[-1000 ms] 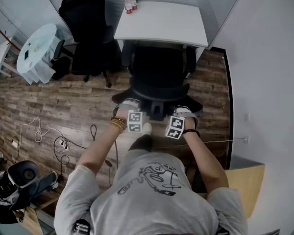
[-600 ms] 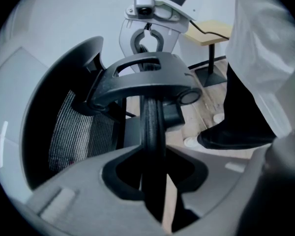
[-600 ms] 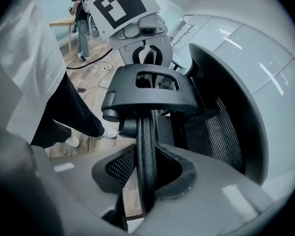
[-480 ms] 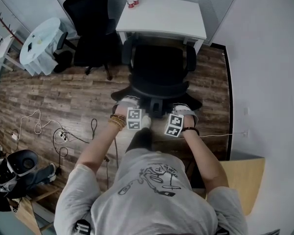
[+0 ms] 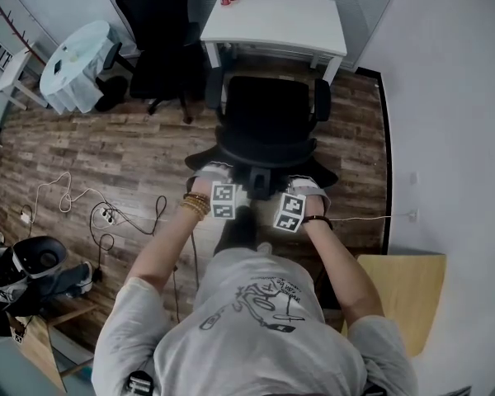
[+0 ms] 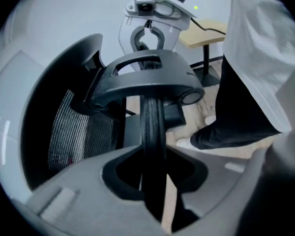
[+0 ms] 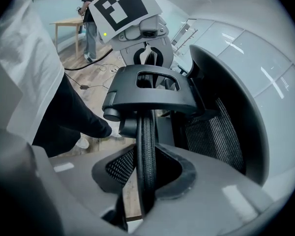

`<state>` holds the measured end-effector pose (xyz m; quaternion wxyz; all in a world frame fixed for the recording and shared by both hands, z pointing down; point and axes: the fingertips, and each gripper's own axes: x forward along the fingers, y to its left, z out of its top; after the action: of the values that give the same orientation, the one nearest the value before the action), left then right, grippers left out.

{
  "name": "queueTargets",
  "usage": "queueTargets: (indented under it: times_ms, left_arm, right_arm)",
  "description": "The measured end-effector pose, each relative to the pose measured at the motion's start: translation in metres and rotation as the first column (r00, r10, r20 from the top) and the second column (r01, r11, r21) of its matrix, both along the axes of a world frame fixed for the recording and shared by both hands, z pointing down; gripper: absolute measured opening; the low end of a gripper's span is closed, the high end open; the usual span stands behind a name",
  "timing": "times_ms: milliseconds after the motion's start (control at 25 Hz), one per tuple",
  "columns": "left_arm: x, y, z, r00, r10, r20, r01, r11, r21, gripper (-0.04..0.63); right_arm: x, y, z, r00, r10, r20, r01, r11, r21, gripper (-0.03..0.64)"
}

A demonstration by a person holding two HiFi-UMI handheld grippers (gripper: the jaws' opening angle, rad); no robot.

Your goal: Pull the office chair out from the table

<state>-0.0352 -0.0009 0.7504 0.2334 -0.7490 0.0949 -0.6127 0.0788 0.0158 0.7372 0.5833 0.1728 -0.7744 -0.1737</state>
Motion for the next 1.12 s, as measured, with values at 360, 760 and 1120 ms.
queueTargets:
  times_ms: [360,760,1120]
  left_arm:
    - [-0.006,0.058,-0.003,1.000,0.004,-0.010,-0.004,1.000,-0.016,0.112]
    - [-0.011,0.102,-0.004,0.999,0.023,-0.032,-0.024,1.000,-0.017,0.112]
    - [-0.017,0.120,-0.004,0.998,0.028,-0.057,-0.029,0.999,-0.022,0.112]
  right_arm:
    - [-0.007,0.058,-0.004,1.000,-0.005,-0.001,0.005,1.000,-0.021,0.106]
    - [-0.012,0.101,-0.003,1.000,-0.003,-0.003,0.003,0.999,-0.034,0.107]
    - [-0.020,0.122,0.000,1.000,-0.004,-0.001,0.003,0.998,-0.070,0.107]
